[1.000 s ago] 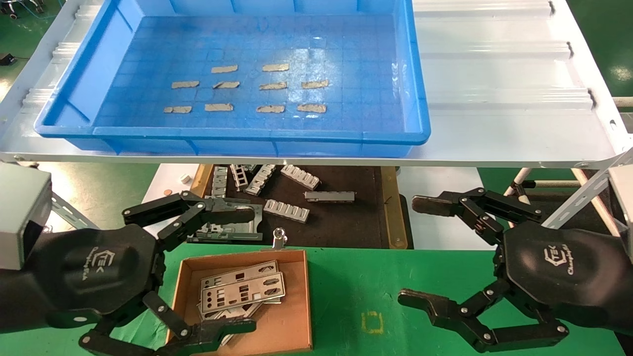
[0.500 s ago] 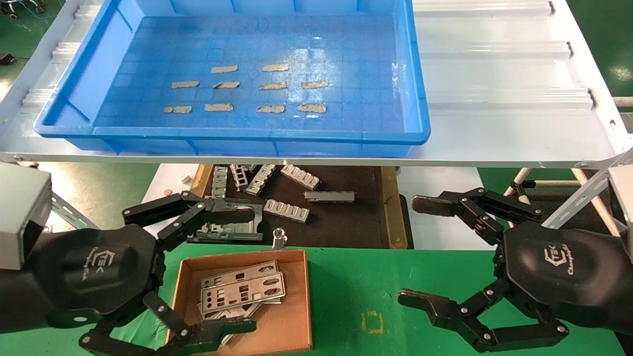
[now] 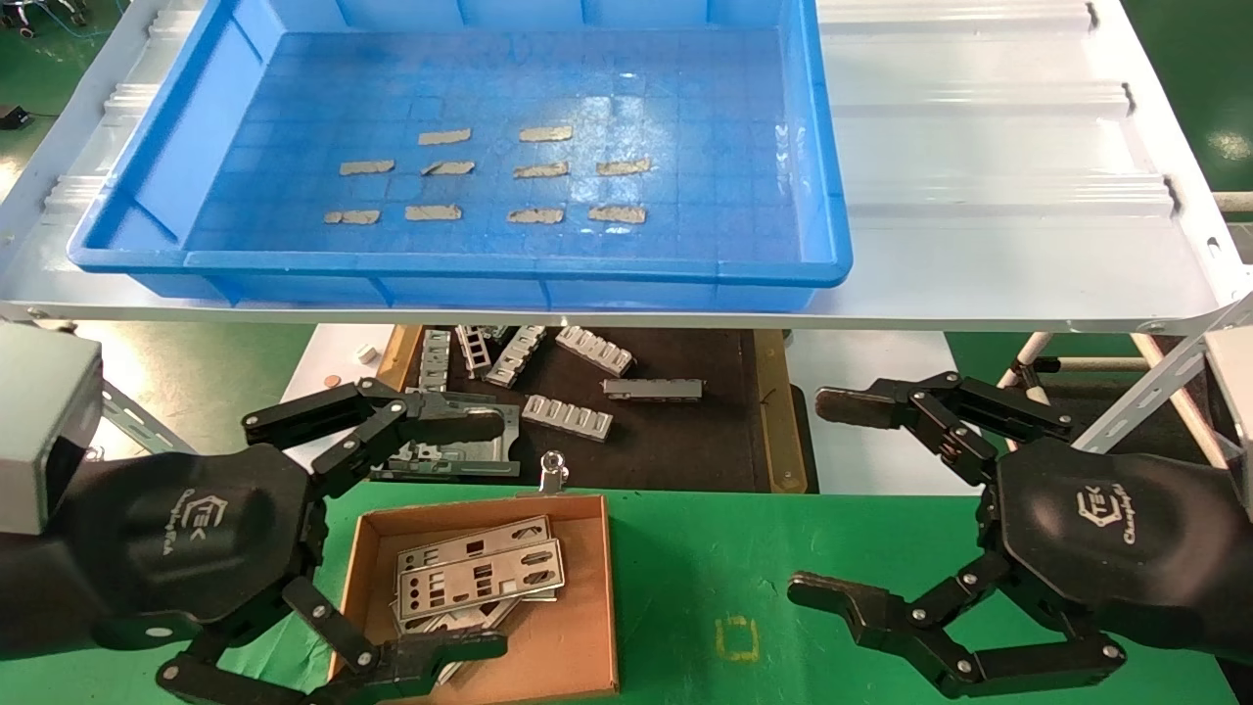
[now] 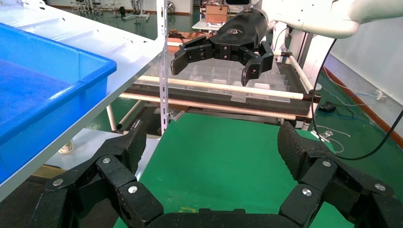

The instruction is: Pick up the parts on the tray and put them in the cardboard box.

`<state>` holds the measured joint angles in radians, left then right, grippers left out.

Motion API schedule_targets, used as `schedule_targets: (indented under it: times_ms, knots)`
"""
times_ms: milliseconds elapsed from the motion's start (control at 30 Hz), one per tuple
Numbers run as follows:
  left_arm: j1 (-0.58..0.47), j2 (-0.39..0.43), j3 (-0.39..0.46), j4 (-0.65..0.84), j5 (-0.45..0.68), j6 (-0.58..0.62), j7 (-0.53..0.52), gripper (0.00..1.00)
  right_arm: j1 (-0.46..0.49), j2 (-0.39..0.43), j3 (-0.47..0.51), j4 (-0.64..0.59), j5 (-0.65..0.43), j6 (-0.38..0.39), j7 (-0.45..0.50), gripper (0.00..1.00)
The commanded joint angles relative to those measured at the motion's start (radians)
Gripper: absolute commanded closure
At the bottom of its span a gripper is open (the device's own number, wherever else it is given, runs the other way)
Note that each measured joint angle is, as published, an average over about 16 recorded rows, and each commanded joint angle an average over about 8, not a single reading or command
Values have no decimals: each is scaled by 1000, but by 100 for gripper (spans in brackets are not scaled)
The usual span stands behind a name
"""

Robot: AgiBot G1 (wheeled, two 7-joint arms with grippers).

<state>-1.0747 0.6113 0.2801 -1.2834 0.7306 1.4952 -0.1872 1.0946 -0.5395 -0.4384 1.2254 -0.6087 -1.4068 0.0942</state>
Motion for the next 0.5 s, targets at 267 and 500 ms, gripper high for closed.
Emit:
schedule_targets:
  times_ms: [267,500]
  knots:
    - [0,0,0,0,0,0,0,0,0,0,0,0,0,0,0,0]
    - [0,0,0,0,0,0,0,0,0,0,0,0,0,0,0,0]
